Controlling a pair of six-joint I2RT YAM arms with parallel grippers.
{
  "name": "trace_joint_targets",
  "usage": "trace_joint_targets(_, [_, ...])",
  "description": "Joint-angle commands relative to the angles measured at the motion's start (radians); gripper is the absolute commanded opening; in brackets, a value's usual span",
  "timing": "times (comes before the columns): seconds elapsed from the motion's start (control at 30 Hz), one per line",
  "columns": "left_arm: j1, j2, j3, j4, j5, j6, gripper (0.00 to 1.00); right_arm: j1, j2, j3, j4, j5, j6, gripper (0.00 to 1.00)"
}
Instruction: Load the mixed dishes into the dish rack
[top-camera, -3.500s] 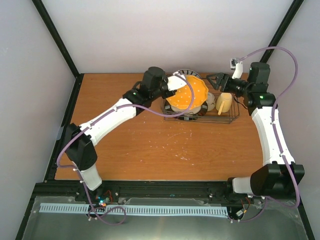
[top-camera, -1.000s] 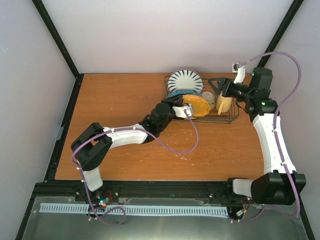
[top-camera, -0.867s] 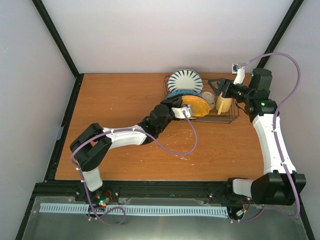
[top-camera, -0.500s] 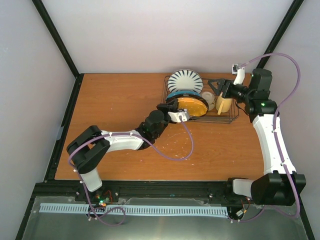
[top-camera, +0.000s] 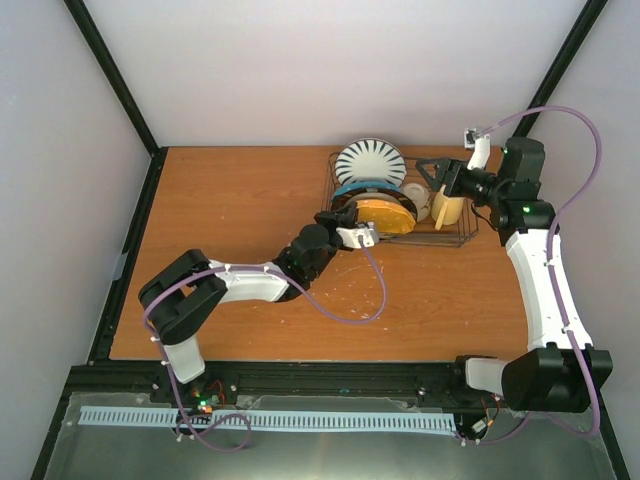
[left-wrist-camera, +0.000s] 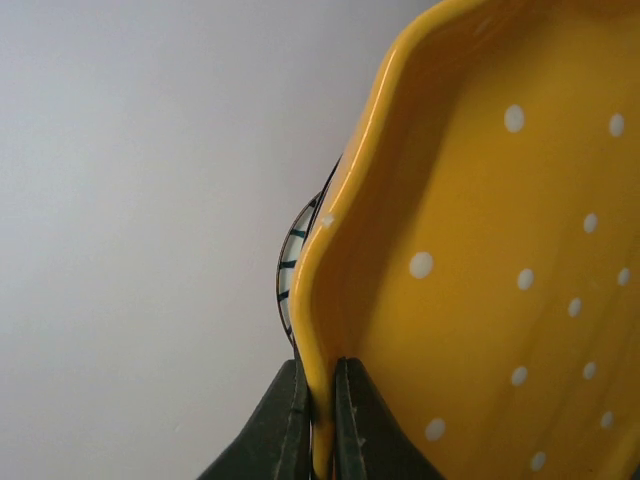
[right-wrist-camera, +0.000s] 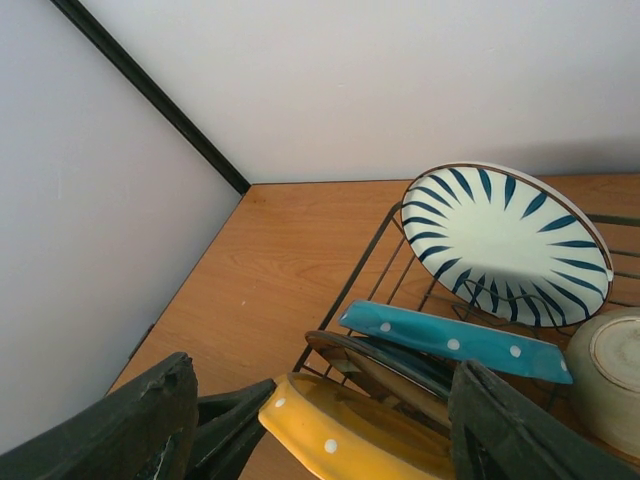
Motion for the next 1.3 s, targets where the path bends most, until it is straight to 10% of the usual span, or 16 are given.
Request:
trace_joint_targets(0.0, [-0.007,0.018,-0.064,-0.182,0.016,-0.061,0.01,-0.007,-0.021,-0.017,-0.004,-0.002,-0.011,0.68])
trace_joint_targets(0.73, [-0.022,0.107,0.07,-0.412,0.072,-0.203,0.28,-0.006,-0.05,-0.057,0.003,-0.017,0.002,0.68])
trace_joint_targets(0.87, [-0.022,0.102,0.075,-0.417,0.047,-0.191,0.53,-0.007,-0.051,-0.065,0.008,-0.018,0.0,0.68])
trace_joint_targets(1.0, [-0.023,0.102,0.101,-0.425,-0.004,-0.195,0.98,-0.007,-0.053,-0.069,0.011,-0.016,-0.001,0.68])
trace_joint_targets(1.27, [-0.023,0.032,0.121,-0.432,-0.066,-0.253,1.0,-0.007,-0.051,-0.072,0.019,-0.013,-0.002,0.68])
